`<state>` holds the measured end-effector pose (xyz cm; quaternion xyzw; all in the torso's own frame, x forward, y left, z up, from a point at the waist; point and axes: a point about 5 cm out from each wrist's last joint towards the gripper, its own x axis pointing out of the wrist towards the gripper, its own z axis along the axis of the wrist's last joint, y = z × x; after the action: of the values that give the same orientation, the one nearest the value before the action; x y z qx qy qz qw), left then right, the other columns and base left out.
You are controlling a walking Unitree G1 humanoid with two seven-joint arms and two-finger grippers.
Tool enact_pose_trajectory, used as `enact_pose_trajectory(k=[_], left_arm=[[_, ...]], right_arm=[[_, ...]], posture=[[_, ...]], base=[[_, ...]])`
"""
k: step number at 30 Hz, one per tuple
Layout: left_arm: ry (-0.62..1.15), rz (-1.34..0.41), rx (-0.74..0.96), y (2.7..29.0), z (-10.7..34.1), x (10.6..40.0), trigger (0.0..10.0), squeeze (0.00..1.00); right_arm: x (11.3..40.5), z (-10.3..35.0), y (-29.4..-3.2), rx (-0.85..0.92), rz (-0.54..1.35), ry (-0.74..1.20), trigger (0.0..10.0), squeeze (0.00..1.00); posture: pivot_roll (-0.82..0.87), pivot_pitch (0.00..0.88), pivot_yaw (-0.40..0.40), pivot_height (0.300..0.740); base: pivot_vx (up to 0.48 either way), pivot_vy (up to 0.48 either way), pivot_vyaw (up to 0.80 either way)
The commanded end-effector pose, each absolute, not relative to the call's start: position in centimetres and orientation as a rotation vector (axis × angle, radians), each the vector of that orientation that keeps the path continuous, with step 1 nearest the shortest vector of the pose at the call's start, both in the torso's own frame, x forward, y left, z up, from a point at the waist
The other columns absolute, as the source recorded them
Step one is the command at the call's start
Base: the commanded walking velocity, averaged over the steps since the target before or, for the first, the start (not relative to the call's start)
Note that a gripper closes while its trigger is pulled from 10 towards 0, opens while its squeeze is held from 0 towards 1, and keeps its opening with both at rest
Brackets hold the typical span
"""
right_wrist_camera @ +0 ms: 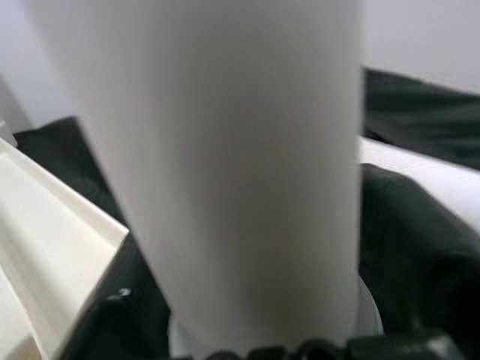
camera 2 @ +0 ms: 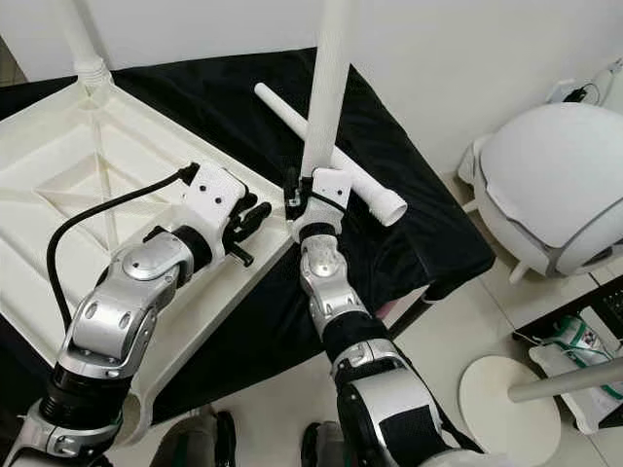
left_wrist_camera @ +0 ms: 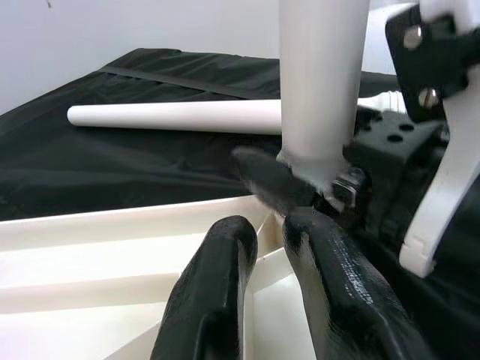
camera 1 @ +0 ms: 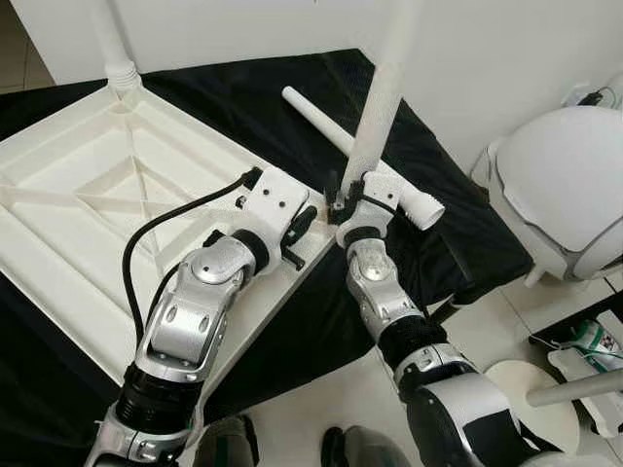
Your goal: Building children table
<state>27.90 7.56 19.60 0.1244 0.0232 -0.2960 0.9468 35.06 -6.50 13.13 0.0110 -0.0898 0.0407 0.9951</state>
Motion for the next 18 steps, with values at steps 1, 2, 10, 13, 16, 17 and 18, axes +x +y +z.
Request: enact_pose_trajectory(k=[1,2,10,13,16,17,18], left_arm=[[0.049,-0.563,0.257,7.6,19.3,27.9,10.0,0.00],[0.049,-0.564,0.256,7.5,19.3,27.9,10.0,0.00],[0.044,-0.569,0.252,7.3,19.3,27.9,10.0,0.00],[0.042,-0.568,0.252,7.3,19.3,28.0,10.0,0.00],[0.039,-0.565,0.252,7.3,19.4,28.0,10.0,0.00],[0.038,-0.565,0.252,7.2,19.4,28.0,10.0,0.00],[0.037,-0.565,0.252,7.2,19.4,28.0,10.0,0.00]], right_arm=[[35.0,12.5,-6.9,0.022,0.079,-0.150,10.0,1.00],[35.1,12.6,-7.0,0.017,0.085,-0.159,10.0,1.00],[35.5,13.5,-7.4,0.015,0.175,-0.190,10.0,0.00],[35.7,13.8,-7.6,0.021,0.216,-0.193,10.0,0.00],[36.0,14.1,-8.0,0.018,0.275,-0.192,10.0,0.00],[36.1,14.3,-8.1,0.010,0.305,-0.197,10.0,0.00],[36.1,14.5,-8.3,0.003,0.324,-0.201,10.0,0.00]], posture=[[0.03,0.042,-0.046,0.740],[0.03,0.038,-0.048,0.740],[0.03,0.030,-0.054,0.740],[0.03,0.030,-0.055,0.740],[0.03,0.031,-0.056,0.740],[0.02,0.034,-0.054,0.740],[0.02,0.034,-0.054,0.740]], base=[[0.000,0.000,0.00],[0.000,0.000,0.00],[0.000,0.000,0.00],[0.000,0.000,0.00],[0.000,0.000,0.00],[0.000,0.000,0.00],[0.000,0.000,0.00]])
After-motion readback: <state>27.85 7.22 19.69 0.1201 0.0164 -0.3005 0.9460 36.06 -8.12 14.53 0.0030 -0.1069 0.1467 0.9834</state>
